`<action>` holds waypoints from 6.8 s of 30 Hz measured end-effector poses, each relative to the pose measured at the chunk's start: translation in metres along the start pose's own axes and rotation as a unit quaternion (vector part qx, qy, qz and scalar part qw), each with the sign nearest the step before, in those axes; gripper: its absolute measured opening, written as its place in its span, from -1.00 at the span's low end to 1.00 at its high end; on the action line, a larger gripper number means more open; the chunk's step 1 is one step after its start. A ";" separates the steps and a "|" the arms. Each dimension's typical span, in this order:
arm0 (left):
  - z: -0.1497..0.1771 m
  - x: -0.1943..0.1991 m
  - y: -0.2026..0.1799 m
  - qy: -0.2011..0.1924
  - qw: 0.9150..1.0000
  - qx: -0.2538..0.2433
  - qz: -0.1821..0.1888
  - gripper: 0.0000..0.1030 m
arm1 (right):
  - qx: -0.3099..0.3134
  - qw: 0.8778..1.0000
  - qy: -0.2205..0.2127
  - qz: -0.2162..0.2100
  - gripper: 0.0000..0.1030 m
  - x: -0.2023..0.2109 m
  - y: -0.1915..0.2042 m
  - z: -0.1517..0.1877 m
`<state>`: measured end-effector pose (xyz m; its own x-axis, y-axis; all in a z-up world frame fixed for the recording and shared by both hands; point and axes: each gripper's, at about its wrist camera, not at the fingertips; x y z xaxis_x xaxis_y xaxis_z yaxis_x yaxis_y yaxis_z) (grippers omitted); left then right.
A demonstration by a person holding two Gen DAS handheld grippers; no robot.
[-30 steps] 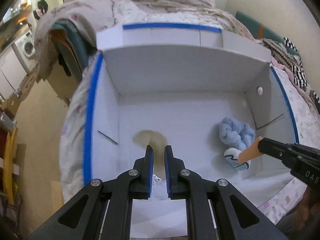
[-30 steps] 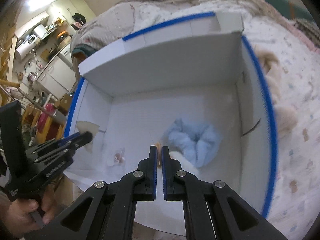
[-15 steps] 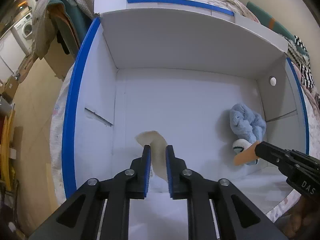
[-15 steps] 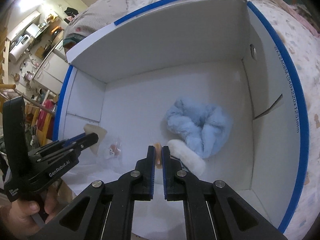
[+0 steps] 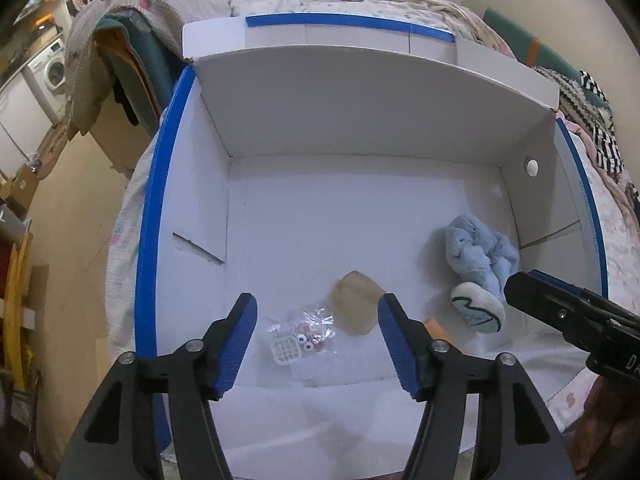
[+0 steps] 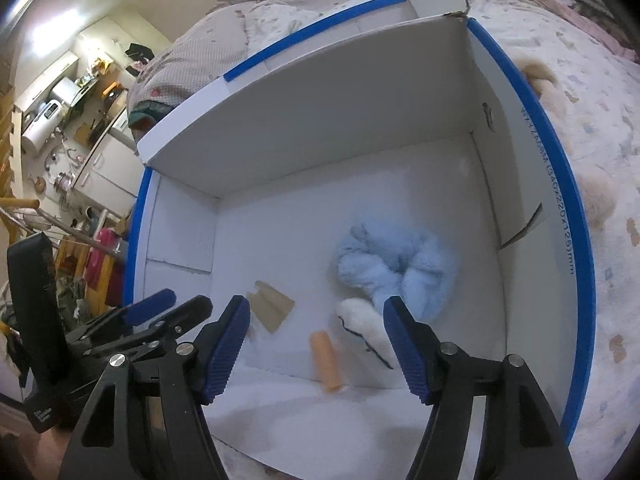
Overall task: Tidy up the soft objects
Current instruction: 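Open both tools to release the beige cloth and orange cylinder, then move both tools back out of the box toward the pile, then grasp the beige scrunchie with the left tool while the right tool reaches the white cloth, then carry the beige scrunchie with the left tool while the right tool carries the white cloth into the box, then open both tools to release the scrunchie and white cloth in the box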
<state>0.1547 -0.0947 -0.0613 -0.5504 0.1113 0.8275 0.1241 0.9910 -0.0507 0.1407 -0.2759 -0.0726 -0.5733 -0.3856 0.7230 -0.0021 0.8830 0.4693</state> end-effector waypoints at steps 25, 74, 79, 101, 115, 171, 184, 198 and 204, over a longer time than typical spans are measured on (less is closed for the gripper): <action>0.007 0.050 0.016 -0.038 0.999 0.036 0.010 0.18 | 0.040 0.998 -0.052 -0.001 0.42 0.058 0.019 0.013; 0.143 -0.026 -0.024 0.175 0.984 -0.031 0.025 -0.56 | -0.020 0.991 0.109 0.075 0.42 0.017 -0.021 0.082; 0.142 -0.025 -0.007 0.182 0.983 -0.009 0.035 -0.66 | 0.035 0.983 0.146 0.106 0.42 -0.009 -0.006 0.092; 0.129 0.006 0.044 0.124 0.991 0.030 -0.027 -0.66 | 0.164 0.958 0.201 0.121 -0.56 -0.030 0.036 0.137; 0.127 0.069 0.063 0.048 0.994 0.087 -0.053 -0.66 | 0.143 0.983 0.111 0.039 -0.56 0.060 0.055 0.150; -0.002 -0.027 0.010 0.046 0.999 0.027 0.009 -0.41 | 0.054 0.997 0.060 -0.001 -0.42 -0.039 0.023 0.000; -0.003 -0.021 0.006 0.034 0.999 0.015 0.006 0.07 | 0.032 0.999 0.043 -0.005 0.27 -0.036 0.019 -0.007; -0.010 -0.005 0.005 0.013 1.000 0.017 0.007 0.15 | 0.019 1.000 0.001 -0.024 0.77 -0.020 0.017 -0.017; -0.011 0.009 0.006 -0.009 1.000 0.021 0.010 0.15 | 0.022 0.999 -0.023 -0.023 0.77 -0.006 0.017 -0.018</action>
<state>0.1592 -0.0887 -0.0482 -0.5638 0.1319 0.8153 0.1001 0.9908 -0.0910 0.1592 -0.2635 -0.0596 -0.6095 -0.4136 0.6763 -0.0646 0.8762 0.4776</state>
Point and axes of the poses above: each gripper's, at about its wrist camera, not at the fingertips, and x roughly against the way its jaws point, y to its left, z to its underside, and after that the axes turned 9 degrees about -y, right-handed
